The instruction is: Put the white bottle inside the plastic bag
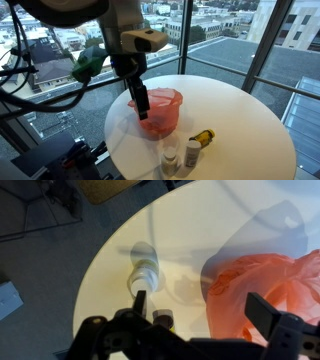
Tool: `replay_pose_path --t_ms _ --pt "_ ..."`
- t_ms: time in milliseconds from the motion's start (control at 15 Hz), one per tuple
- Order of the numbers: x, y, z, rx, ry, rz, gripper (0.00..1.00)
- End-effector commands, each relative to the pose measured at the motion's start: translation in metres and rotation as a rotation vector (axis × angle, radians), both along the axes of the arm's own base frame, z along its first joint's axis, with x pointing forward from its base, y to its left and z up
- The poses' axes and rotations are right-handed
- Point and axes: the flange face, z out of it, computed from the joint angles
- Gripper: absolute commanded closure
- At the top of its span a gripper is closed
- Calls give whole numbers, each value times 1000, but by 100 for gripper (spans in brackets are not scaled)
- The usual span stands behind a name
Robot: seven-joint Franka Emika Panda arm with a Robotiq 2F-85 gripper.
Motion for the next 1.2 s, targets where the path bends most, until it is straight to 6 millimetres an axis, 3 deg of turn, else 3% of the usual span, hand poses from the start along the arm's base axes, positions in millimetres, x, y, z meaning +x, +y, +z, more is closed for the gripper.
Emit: replay_pose_path --t_ms 0,467,1133 --pt "1 -1 0 0 2 -2 0" --pt "13 -12 -7 -32 13 -19 0" --pt "39 -56 -82 -6 33 -125 0"
